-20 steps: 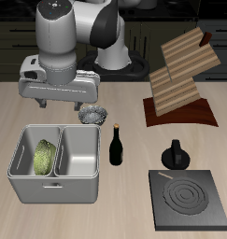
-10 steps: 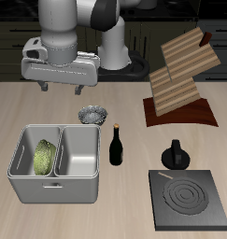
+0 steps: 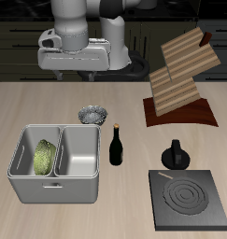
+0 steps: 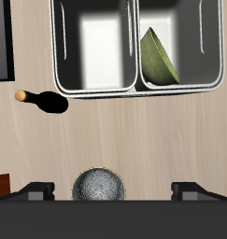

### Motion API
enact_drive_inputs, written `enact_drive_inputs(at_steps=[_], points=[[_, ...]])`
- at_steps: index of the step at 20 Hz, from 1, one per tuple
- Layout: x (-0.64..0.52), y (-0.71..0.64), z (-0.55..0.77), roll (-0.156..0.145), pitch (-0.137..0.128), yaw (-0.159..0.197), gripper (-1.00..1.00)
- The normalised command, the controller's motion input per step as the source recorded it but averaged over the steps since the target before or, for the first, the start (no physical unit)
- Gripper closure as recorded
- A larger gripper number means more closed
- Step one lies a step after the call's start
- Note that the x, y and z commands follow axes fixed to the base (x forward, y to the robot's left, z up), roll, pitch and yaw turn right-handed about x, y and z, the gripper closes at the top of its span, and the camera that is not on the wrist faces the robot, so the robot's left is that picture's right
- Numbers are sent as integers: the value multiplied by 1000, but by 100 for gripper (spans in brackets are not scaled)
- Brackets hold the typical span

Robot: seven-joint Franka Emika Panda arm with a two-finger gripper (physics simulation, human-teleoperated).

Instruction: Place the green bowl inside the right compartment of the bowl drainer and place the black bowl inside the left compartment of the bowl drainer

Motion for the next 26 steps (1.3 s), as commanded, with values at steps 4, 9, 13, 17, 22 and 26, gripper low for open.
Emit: enact_drive_inputs(at_steps=[4,9,13,17,22,26], points=[[-439,208,-43,2,63,1,-100],[-332,104,-37,-3,5,-14,-100],[-152,47,-91,8,-3,-18,-100],[-111,75,-114,11,-5,0,-100],[-185,204,-144,26,12,-16,-100],[-123,190,-120,40,7,16,-100]])
